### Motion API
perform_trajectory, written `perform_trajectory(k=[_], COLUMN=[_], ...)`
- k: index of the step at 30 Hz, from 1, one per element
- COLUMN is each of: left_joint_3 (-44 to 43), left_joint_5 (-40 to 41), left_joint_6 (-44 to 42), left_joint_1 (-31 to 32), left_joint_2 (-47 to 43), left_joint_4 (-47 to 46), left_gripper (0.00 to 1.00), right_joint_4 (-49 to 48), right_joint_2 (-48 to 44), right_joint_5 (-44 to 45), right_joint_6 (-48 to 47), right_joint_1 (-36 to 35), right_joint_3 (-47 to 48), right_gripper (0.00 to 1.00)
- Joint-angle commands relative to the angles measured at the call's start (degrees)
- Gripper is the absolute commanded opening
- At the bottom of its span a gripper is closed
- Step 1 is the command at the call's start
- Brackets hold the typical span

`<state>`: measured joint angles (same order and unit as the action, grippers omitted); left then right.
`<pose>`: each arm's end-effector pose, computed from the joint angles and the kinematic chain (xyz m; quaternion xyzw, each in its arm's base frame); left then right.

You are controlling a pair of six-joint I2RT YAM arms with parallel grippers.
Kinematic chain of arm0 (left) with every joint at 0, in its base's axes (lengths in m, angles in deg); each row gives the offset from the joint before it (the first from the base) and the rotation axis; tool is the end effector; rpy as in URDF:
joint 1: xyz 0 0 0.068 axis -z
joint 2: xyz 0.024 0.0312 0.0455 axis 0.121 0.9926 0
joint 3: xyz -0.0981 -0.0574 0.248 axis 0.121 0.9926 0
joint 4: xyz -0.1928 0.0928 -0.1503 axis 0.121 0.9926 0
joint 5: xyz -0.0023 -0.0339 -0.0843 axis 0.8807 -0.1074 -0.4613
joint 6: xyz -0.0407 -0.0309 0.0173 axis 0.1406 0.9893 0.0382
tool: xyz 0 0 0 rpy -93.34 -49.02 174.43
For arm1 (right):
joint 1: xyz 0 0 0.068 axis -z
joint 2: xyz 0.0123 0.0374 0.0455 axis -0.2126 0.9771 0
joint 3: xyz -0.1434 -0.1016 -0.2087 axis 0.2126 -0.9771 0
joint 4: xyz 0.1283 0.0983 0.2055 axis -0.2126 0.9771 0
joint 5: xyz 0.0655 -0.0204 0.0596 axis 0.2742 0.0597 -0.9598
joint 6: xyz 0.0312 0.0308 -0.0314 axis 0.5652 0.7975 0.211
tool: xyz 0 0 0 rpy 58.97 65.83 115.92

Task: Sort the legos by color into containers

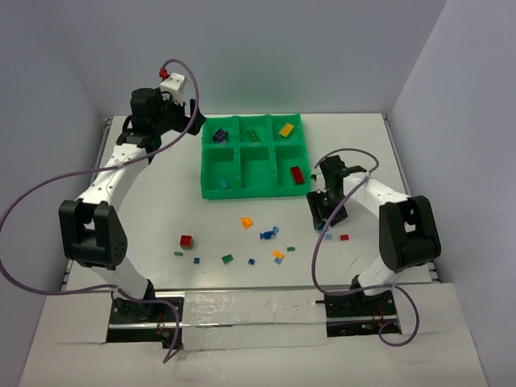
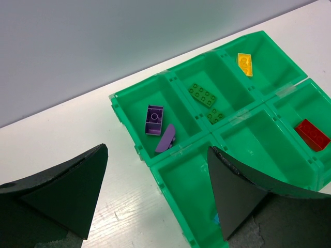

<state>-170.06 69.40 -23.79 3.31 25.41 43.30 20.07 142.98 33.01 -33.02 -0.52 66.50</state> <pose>0.3922 -0.0823 0.3517 0.1799 0.7743 -0.1672 0.5832 0.2679 0.0661 0.1757 -0.1261 0.9858 0.0798 0.0770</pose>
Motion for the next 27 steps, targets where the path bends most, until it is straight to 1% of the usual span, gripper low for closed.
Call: perform_trajectory(k=[1,6,8,9,12,17,19,22,23,24,27], left_joint_3=[-0.96,-1.67,-1.93,-2.05,-2.5,-3.04,-2.96,-2.98,-2.89,-2.41,-0.5], left_joint_5=[0.46,0.29,0.2,0.18,0.11,0.07,-0.27,-1.64,-2.58,-5.35,-8.52], left_joint_6=[-0.44,-0.59,-0.59,-0.57,-0.62,-0.66,-0.25,0.98,2.65,5.98,8.42], left_joint_1=[-0.52,-0.72,-0.77,-0.79,-0.86,-0.95,-1.17,-1.79,-2.51,-3.76,-5.13], left_joint_2=[0.01,0.91,1.28,1.49,2.14,2.62,2.61,2.51,2.36,2.09,0.93], left_joint_4=[-0.59,-0.55,-0.55,-0.52,-0.62,-0.59,-0.65,-0.24,-0.13,-0.34,-2.28], left_gripper=[0.88,0.88,0.88,0.88,0.87,0.87,0.87,0.87,0.87,0.88,0.89], right_joint_4=[-1.33,-1.21,-1.15,-1.13,-0.7,1.59,2.88,3.24,2.07,-0.39,-5.68], right_joint_2=[1.4,2.46,2.8,2.85,2.24,-2.36,-5.31,-8.89,-9.96,-11.21,-11.16], right_joint_5=[1.06,1.71,1.8,1.82,1.2,-3.38,-6.46,-9.76,-11.0,-12.28,-15.09], right_joint_6=[0.99,0.99,0.99,0.99,0.88,-1.45,-3.88,-7.18,-8.19,-9.13,-9.77], right_joint_1=[0.14,0.14,0.14,0.14,0.14,0.23,0.74,1.93,2.18,2.25,1.93], right_joint_3=[1.37,1.66,1.71,1.73,1.8,0.63,1.05,3.31,4.02,4.9,8.99], right_gripper=[0.62,0.59,0.53,0.49,0.3,0.14,0.01,0.0,0.0,0.0,0.0])
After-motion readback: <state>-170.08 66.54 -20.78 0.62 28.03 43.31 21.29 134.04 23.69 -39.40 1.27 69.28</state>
